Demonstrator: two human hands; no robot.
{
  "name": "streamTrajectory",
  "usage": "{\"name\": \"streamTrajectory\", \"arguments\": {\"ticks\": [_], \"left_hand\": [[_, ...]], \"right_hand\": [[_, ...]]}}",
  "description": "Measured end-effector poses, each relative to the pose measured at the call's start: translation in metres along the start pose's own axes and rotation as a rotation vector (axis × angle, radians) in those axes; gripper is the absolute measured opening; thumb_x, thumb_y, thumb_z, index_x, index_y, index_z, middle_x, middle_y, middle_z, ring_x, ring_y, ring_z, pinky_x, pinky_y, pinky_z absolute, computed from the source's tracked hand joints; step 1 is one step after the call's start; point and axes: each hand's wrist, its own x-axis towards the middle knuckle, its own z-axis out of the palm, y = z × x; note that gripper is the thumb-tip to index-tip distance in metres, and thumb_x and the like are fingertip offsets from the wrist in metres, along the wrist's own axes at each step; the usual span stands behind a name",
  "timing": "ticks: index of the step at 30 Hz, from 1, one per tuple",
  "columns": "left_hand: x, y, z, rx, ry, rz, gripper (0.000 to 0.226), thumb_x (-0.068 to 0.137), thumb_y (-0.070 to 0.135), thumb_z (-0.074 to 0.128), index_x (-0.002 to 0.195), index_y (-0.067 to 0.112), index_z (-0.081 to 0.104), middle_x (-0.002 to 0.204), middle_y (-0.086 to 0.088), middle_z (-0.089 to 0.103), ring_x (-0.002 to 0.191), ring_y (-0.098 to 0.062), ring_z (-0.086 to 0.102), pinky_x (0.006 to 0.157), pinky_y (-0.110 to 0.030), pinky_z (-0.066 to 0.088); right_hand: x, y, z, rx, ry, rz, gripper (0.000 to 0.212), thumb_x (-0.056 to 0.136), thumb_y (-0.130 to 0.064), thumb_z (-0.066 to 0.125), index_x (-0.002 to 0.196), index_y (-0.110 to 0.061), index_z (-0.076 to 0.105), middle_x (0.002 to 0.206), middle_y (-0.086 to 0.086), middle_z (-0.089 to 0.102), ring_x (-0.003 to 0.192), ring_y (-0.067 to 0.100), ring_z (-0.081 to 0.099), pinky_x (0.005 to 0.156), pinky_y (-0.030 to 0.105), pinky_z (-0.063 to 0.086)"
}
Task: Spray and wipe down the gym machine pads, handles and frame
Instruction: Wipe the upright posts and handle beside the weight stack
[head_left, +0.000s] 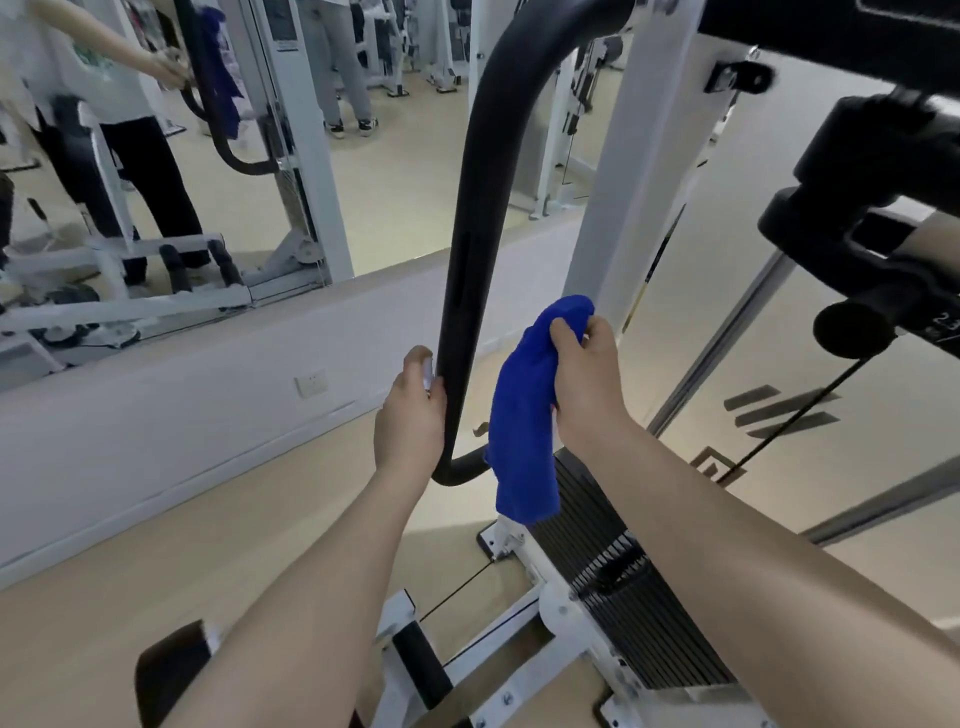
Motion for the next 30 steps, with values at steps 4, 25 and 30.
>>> {"name": "streamTrajectory", "arguments": {"ticks": [4, 25, 30], "left_hand": [[0.002, 0.004, -0.002, -0.155, 0.020, -0.008, 0.033, 0.097, 0.030, 0.038, 0.129, 0.033, 0.031, 0.116, -0.008, 0.058, 0.084, -0.033, 0.060, 0.068, -0.047, 0.055], [0.023, 0.049, -0.063, -0.521, -0.054, -0.010, 0.023, 0.091, 0.016, 0.050, 0.096, 0.039, 0.050, 0.074, -0.007, 0.058, 0.058, -0.020, 0.052, 0.052, -0.029, 0.042], [0.025, 0.031, -0.066, -0.436, 0.026, 0.100, 0.040, 0.078, 0.003, 0.059, 0.116, 0.015, 0.054, 0.099, -0.005, 0.059, 0.068, -0.012, 0.055, 0.062, -0.027, 0.050]], "right_hand": [[-0.006, 0.005, 0.004, -0.137, -0.097, -0.296, 0.009, 0.100, -0.020, 0.039, 0.103, -0.028, 0.042, 0.092, -0.002, 0.054, 0.084, 0.008, 0.056, 0.079, 0.029, 0.048], [0.029, -0.086, 0.061, -0.941, 0.135, -1.372, 0.014, 0.082, -0.004, 0.045, 0.088, -0.004, 0.058, 0.115, 0.015, 0.063, 0.120, 0.028, 0.038, 0.108, 0.040, 0.020], [0.025, -0.006, 0.054, -1.240, -0.264, -1.409, 0.019, 0.080, -0.007, 0.039, 0.083, -0.007, 0.058, 0.108, 0.015, 0.065, 0.112, 0.027, 0.055, 0.104, 0.032, 0.028]]}}
